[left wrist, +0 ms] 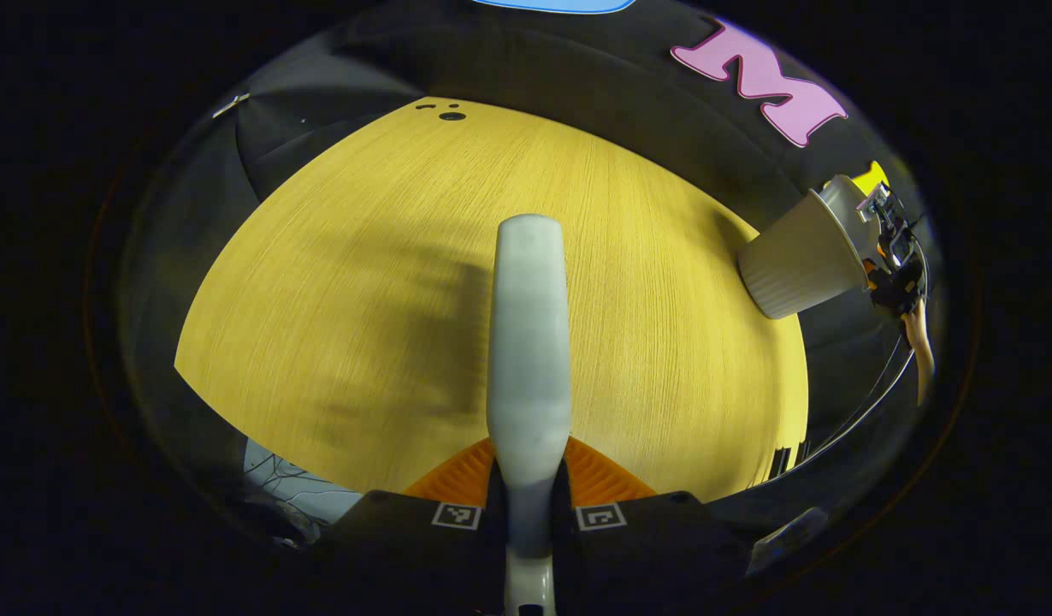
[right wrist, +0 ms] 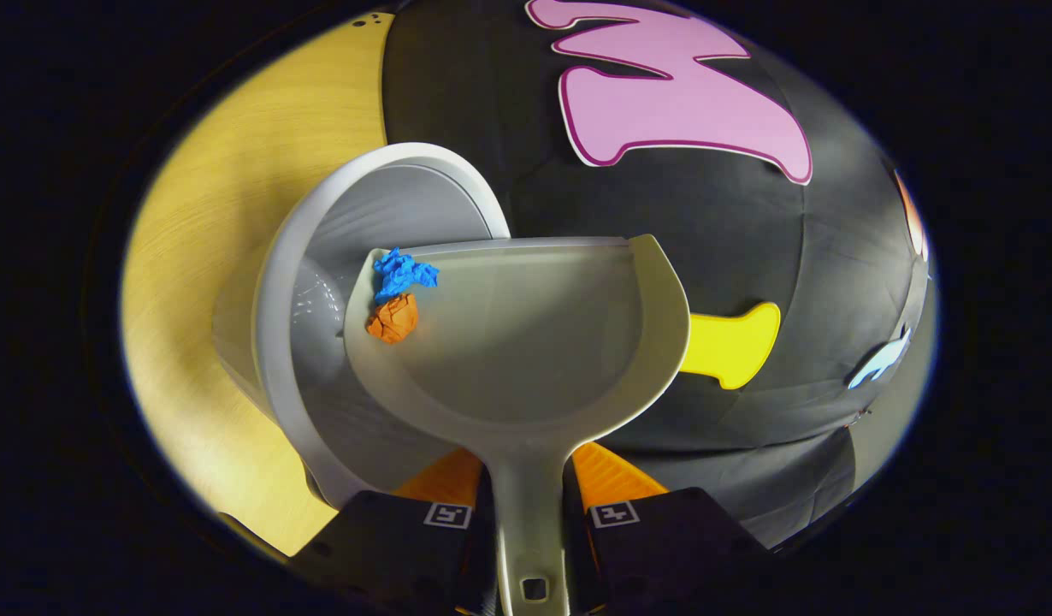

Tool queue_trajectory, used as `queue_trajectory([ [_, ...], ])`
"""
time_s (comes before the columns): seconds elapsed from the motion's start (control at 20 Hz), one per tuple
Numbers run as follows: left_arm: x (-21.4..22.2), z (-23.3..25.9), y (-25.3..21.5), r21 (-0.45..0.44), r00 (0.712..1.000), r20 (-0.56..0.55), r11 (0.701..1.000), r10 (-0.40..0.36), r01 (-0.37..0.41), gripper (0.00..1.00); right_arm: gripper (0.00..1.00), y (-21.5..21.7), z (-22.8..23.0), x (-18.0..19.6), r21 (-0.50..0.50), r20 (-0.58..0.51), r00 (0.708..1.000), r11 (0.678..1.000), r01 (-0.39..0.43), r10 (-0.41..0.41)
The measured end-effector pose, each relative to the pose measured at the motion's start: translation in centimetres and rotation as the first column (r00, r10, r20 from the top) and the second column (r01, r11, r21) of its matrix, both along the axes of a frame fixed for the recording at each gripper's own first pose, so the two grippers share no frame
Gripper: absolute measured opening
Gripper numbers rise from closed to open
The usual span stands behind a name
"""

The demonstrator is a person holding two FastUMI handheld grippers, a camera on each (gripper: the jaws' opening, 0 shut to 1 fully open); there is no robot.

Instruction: Pick up the small broom and dustpan from the desktop, sweep the trash into the dustpan with the broom, and then empty the trash into the garbage bin.

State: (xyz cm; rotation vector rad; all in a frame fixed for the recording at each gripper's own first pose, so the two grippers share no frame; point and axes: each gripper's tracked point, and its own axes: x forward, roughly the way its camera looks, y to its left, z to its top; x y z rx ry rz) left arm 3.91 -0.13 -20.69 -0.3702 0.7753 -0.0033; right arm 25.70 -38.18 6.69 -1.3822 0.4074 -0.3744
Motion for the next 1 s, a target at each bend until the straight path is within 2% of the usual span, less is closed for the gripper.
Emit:
queue_trajectory([
  [0.05,0.1,0.0,-0.1,0.006,1.000,-0.001,1.000,-0.006,0.006,0.26,0.35,-0.3,0.0,-0.2,-0.021,-0.002,1.000,1.000,-0.003,0.003],
  [0.2,0.5,0.2,0.0,0.021,1.000,0.003,0.999,-0.023,0.023,0.26,0.35,0.2,0.1,-0.4,-0.099,-0.016,1.000,0.995,-0.005,0.003],
  [0.25,0.5,0.3,-0.2,0.025,1.000,0.005,0.999,-0.028,0.028,0.26,0.35,0.4,0.2,-0.3,-0.105,-0.017,1.000,0.994,-0.004,0.002],
  [0.3,0.7,0.4,-0.1,0.027,0.999,0.007,0.999,-0.032,0.032,0.28,0.39,0.1,0.1,-0.3,-0.105,-0.019,1.000,0.994,0.000,-0.002],
  [0.5,0.9,0.4,-0.2,0.033,0.999,0.008,0.999,-0.041,0.041,0.26,0.39,-0.2,0.0,-0.1,-0.067,-0.026,1.000,0.998,0.013,-0.015],
  [0.55,1.0,0.4,0.0,0.039,0.999,0.009,0.998,-0.039,0.039,0.26,0.35,-0.5,-0.2,-0.1,-0.036,-0.028,0.999,0.999,0.023,-0.024],
  [0.65,1.0,0.6,0.1,0.047,0.999,0.014,0.998,-0.040,0.040,0.26,0.35,-0.9,-0.7,-0.1,0.059,-0.043,0.998,0.997,0.043,-0.040],
  [0.8,1.1,0.9,0.3,0.035,0.999,0.017,0.999,-0.040,0.039,0.26,0.35,-1.6,-1.2,-0.4,0.218,-0.055,0.996,0.972,0.084,-0.073],
  [0.9,1.2,0.8,0.6,0.035,0.999,0.018,0.999,-0.034,0.033,0.26,0.35,-1.9,-1.6,-0.8,0.341,-0.057,0.993,0.933,0.120,-0.107],
  [1.0,1.2,0.8,0.7,0.035,0.999,0.021,0.999,-0.034,0.033,0.26,0.35,-2.0,-2.2,-0.5,0.469,-0.057,0.989,0.871,0.146,-0.134],
])
